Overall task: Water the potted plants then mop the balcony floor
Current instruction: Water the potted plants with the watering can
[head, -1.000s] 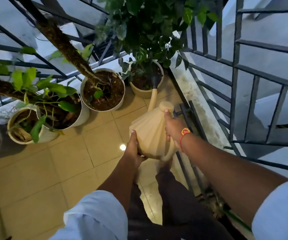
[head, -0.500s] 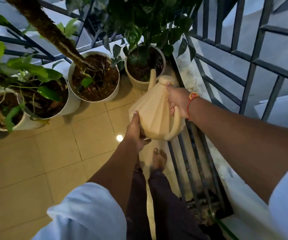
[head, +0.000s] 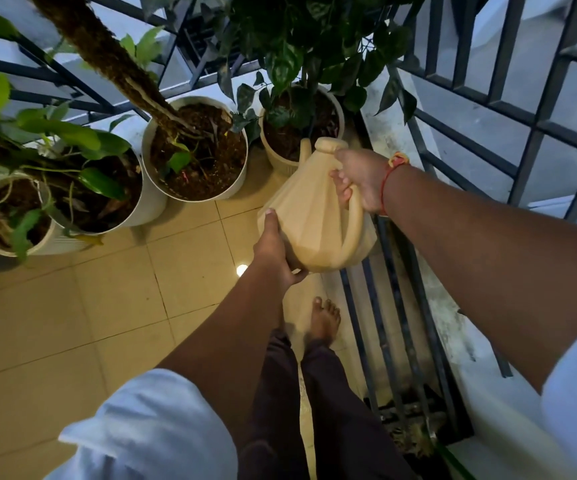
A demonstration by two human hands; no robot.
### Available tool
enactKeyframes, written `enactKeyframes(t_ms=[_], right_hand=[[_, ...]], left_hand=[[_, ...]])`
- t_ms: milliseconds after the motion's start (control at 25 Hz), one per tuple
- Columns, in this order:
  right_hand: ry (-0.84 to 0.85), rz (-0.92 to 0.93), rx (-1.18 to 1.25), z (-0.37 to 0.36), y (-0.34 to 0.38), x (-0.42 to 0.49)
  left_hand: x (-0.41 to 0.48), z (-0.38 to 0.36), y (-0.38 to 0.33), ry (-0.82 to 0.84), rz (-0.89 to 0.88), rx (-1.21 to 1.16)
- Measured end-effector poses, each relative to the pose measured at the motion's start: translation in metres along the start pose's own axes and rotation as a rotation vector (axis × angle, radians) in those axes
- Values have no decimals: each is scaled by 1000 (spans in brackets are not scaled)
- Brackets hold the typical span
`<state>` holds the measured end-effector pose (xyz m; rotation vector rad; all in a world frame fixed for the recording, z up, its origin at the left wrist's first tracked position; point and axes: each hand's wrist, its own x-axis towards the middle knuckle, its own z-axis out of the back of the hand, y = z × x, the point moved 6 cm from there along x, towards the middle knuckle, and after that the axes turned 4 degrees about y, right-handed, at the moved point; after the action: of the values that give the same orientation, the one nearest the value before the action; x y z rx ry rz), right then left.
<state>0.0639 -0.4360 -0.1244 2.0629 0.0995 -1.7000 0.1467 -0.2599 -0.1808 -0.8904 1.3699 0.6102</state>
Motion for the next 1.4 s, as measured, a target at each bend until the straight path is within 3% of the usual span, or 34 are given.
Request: enactKeyframes(t_ms=[120,320,680,1000,1400], right_hand=[[66,-4,87,-1,3,1],[-27,43,2,-1,13,-5],[-43,76,25,-6,15,-7],[48,34,113,-11,19,-8],[-80,74,17,-10,21,-6]], left_hand=[[-4,-5,-2,-17,30,-8],[-8,-12,-8,-8,29,27],[-19,-9,-16,-73,48,50],[-21,-11,-15,-54,50,7],[-22,-9,-20,-39,36,-33]])
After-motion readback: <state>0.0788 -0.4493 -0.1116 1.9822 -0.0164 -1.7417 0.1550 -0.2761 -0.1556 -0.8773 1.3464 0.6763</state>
